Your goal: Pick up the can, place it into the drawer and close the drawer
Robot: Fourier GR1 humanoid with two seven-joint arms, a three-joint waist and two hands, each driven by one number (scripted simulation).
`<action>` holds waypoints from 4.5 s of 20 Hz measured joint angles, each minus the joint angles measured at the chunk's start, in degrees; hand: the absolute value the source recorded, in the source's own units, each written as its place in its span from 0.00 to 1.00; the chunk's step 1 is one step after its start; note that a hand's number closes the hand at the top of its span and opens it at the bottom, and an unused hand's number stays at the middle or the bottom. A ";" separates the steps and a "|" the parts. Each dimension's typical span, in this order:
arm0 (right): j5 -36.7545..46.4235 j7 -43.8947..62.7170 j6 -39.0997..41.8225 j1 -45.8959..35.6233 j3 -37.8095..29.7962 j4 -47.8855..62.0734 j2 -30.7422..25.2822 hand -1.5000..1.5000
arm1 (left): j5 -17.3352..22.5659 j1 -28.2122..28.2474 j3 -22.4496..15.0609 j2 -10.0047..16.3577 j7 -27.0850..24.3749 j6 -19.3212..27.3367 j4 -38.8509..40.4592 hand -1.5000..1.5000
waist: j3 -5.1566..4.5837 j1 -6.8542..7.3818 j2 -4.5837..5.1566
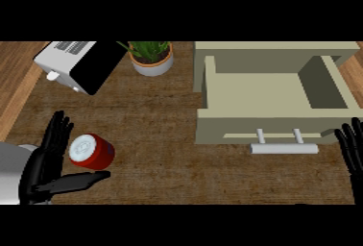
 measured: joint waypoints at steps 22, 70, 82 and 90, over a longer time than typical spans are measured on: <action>0.48 0.33 1.18 -0.42 -1.72 -1.19 1.06 0.00 | 0.84 -0.40 4.79 3.15 -15.63 -3.46 19.65 0.00 | 0.00 0.01 -0.02; -2.24 4.68 2.59 -0.31 -3.62 -5.72 1.95 0.00 | 4.38 -19.45 3.43 4.25 -26.87 -2.83 47.98 1.00 | 0.06 -0.13 -0.05; -2.89 3.89 3.21 2.46 -3.43 -7.85 2.64 0.00 | 7.49 -18.58 0.73 1.85 -19.04 -2.36 35.49 1.00 | 0.01 -0.05 -0.06; -3.55 3.27 3.63 2.33 -4.92 -7.25 2.59 0.00 | 7.59 -20.61 -0.62 0.62 -13.00 2.41 28.44 1.00 | 0.02 -0.06 -0.05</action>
